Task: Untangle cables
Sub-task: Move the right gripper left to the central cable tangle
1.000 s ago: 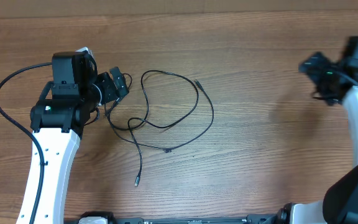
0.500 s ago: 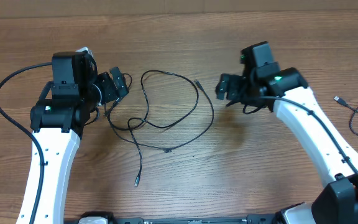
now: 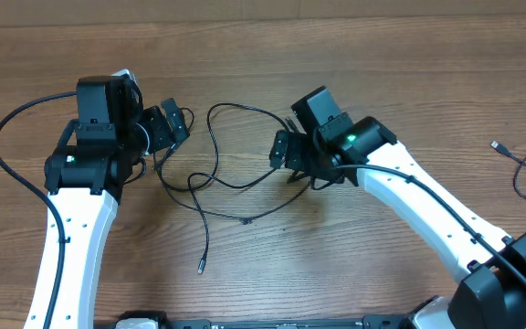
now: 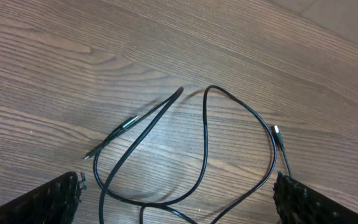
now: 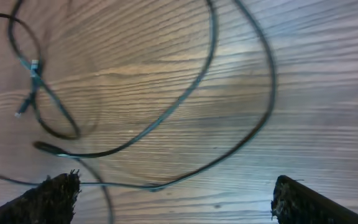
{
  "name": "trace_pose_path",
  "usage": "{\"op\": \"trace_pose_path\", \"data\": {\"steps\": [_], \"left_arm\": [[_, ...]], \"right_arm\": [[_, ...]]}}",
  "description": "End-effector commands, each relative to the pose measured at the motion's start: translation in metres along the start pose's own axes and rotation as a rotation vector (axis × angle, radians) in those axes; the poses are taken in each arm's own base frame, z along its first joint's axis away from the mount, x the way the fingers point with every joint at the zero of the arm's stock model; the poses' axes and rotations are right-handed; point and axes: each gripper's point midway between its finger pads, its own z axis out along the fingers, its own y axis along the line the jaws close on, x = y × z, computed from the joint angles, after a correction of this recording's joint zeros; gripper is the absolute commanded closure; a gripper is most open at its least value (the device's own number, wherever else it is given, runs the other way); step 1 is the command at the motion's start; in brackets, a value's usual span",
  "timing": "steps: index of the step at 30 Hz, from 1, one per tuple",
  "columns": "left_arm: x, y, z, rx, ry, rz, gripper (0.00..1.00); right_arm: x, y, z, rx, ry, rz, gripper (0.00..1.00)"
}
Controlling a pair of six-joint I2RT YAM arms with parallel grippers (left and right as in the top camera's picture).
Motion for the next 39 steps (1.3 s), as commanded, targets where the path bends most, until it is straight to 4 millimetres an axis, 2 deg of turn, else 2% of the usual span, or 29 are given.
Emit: {"op": "trace_pose_path", "data": {"steps": [1, 6, 13, 20, 26, 30, 35, 39], "left_arm": [[-0.006, -0.005, -0.002, 0.016, -0.009, 0.020, 0.00], [-0.006, -0.005, -0.002, 0.015, -0.010, 0.020, 0.00], [-0.006, -0.005, -0.002, 0.016, -0.009, 0.020, 0.01], [-0.006, -0.005, -0.002, 0.016, -0.009, 0.020, 0.00], [-0.006, -0.005, -0.003, 0.016, -0.010, 0.020, 0.00], [-0.006, -0.005, -0.002, 0.016, -0.009, 0.020, 0.00], [-0.006, -0.005, -0.002, 0.015, -0.010, 0.020, 0.00], [-0.006, -0.005, -0.002, 0.016, -0.009, 0.020, 0.00]], "right_arm": [[0.009, 0.024, -0.001, -0.104, 0.053, 0.094, 0.00], [0.008, 0.040, -0.002, -0.173, 0.060, 0.086, 0.00], [0.013, 0.046, 0.003, -0.158, 0.045, 0.132, 0.00], [0.042, 0.072, 0.034, -0.153, 0.087, 0.101, 0.00], [0.061, 0.087, 0.059, -0.151, 0.122, 0.169, 0.00], [0.062, 0.104, 0.058, -0.200, 0.104, 0.197, 0.00], [0.060, 0.106, 0.060, -0.173, 0.048, 0.352, 0.00], [0.061, 0.114, 0.059, -0.186, 0.009, 0.382, 0.00]]}}
